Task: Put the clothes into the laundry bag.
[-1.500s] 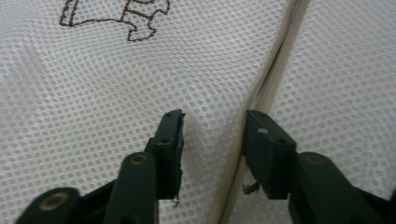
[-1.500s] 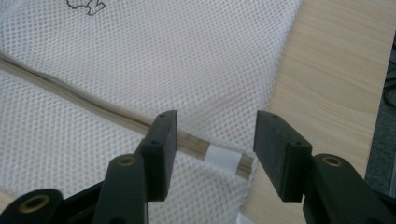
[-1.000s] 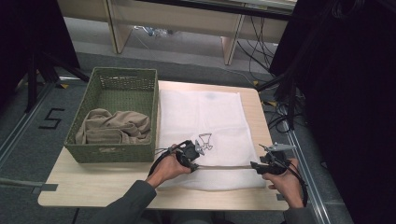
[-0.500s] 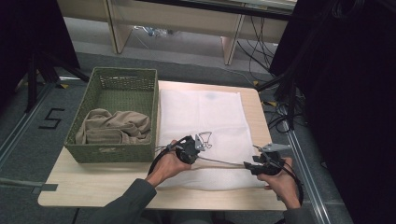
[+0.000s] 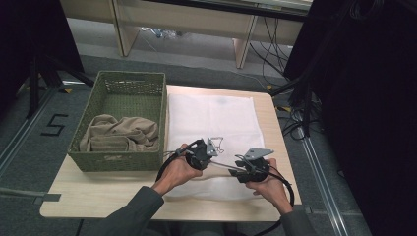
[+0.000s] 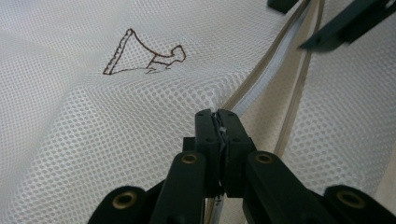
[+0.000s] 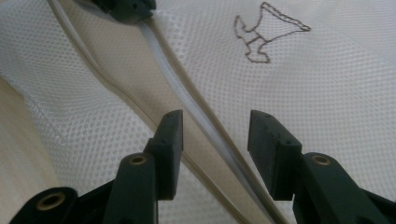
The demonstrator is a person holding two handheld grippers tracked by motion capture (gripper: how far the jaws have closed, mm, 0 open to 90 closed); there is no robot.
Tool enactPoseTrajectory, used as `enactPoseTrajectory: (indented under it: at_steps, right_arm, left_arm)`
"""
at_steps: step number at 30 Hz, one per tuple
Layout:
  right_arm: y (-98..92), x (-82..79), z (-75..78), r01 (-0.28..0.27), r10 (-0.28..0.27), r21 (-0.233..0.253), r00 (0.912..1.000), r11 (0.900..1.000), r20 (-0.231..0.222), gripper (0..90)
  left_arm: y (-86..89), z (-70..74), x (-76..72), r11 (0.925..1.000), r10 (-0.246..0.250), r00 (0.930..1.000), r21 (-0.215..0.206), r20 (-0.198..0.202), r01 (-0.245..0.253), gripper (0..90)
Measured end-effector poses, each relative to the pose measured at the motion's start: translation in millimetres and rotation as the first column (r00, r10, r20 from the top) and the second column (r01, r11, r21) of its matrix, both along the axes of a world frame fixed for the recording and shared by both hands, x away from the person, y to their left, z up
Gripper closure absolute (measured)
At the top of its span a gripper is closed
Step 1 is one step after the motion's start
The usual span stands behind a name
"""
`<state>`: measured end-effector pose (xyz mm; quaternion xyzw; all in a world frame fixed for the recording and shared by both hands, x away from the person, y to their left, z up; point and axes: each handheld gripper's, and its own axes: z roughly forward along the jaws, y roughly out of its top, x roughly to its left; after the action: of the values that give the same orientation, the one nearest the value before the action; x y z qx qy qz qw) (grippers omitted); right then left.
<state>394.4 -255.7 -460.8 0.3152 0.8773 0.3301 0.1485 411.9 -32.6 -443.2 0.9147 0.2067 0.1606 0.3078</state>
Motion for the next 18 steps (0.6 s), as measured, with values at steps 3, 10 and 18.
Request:
enactPoseTrajectory:
  at_steps: [3,10,18]
  right_arm:
    - [11.5,6.0,-5.0,-0.026,0.026,-0.031,0.9997,0.999,-0.004,57.3]
    - [20.6,16.2,-3.8,-0.041,0.041,-0.017,0.9983,0.999,0.041,70.3]
    - [25.7,17.8,3.2,-0.045,0.043,0.037,0.9972,0.998,0.062,82.8]
  left_arm:
    - [-0.1,3.5,0.0,1.0,0.001,1.0,-0.006,0.006,-0.001,87.7]
    - [2.7,7.1,0.0,0.9991,0.012,0.9999,-0.041,0.005,-0.012,87.3]
    - [5.9,8.0,0.1,0.9975,0.02,0.9998,-0.067,-0.006,-0.02,79.7]
